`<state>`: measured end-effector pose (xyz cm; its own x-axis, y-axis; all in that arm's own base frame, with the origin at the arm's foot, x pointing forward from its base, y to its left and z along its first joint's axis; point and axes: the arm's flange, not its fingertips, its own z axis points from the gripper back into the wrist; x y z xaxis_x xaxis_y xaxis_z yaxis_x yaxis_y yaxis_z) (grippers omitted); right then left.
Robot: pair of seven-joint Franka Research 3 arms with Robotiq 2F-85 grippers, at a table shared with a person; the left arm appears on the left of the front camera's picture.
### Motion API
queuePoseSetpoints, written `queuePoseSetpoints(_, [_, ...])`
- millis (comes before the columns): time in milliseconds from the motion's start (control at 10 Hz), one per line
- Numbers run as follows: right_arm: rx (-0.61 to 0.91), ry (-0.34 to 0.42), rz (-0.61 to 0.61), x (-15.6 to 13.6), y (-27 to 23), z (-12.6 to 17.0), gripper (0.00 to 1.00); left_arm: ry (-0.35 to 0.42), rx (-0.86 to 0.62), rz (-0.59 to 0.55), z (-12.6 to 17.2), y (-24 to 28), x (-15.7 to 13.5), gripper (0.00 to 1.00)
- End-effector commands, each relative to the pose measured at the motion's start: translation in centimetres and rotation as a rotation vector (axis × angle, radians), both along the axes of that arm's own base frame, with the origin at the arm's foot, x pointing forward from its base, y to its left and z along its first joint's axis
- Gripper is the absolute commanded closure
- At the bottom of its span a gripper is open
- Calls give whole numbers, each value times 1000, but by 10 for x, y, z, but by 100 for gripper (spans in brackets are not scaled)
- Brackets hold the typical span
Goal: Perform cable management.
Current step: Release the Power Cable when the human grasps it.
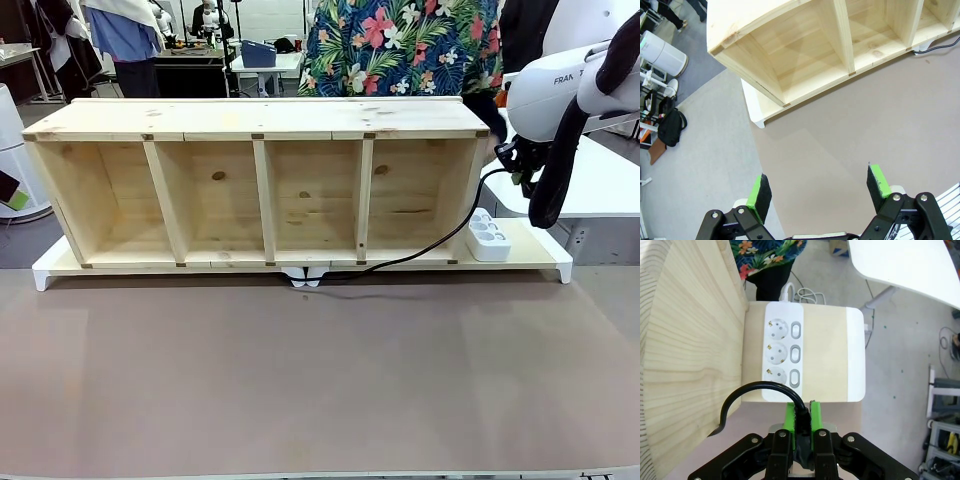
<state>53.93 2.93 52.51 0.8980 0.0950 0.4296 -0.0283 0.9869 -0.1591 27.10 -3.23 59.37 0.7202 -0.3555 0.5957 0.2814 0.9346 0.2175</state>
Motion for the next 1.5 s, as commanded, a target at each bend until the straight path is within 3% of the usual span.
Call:
queuePoseSetpoints(0, [0,-4,2,0,1,0,85,-8,0,1,1,0,0,0])
queuePoseSetpoints(1200, [0,0,0,0,0,0,85,-8,0,1,1,0,0,0])
queuePoseSetpoints(1300, [22,18,6,0,-1,1,71,-8,0,1,1,0,0,0])
queuePoseSetpoints(1400, [26,24,2,0,-2,1,65,-8,0,1,1,0,0,0])
